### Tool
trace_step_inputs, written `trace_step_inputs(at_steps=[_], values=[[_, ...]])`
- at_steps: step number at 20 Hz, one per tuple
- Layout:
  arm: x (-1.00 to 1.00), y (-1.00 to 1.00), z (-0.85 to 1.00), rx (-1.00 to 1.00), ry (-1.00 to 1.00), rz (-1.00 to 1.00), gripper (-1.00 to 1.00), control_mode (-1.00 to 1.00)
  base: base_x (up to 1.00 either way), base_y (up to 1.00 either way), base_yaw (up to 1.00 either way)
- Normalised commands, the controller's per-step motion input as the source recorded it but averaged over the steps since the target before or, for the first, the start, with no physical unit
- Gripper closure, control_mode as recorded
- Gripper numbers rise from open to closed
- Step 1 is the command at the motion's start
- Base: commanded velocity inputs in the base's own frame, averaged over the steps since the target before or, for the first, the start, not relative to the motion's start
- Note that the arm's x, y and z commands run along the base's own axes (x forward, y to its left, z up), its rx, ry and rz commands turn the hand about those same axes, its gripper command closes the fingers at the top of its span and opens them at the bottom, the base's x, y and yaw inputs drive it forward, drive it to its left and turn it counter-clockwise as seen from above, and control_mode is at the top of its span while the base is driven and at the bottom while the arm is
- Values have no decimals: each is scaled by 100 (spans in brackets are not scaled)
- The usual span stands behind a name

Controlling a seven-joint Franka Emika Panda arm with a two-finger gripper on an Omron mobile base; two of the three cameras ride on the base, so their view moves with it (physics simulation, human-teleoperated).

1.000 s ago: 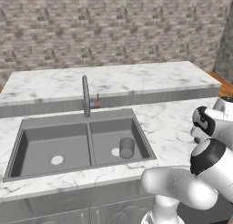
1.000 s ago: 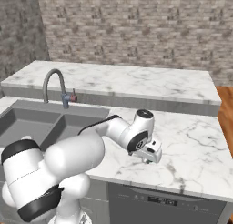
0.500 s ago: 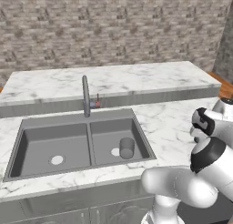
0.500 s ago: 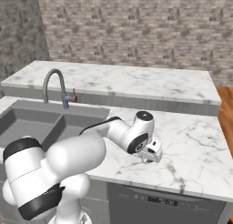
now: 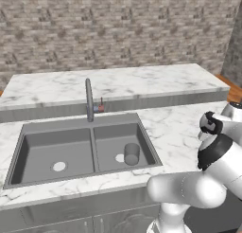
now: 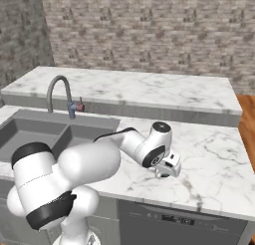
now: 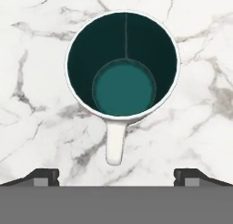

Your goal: Move any existing items from the left basin to the right basin for drying. Then move the mug from the counter to the left basin of the sink for washing.

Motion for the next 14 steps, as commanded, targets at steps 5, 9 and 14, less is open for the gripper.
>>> trace_step_inputs(at_steps=[5, 9, 14], values=[[13, -3, -6, 0, 0, 0, -100, -100, 0, 0, 0], [8, -5, -9, 0, 0, 0, -100, -100, 0, 0, 0], [1, -2, -11, 0, 0, 0, -100, -100, 0, 0, 0]])
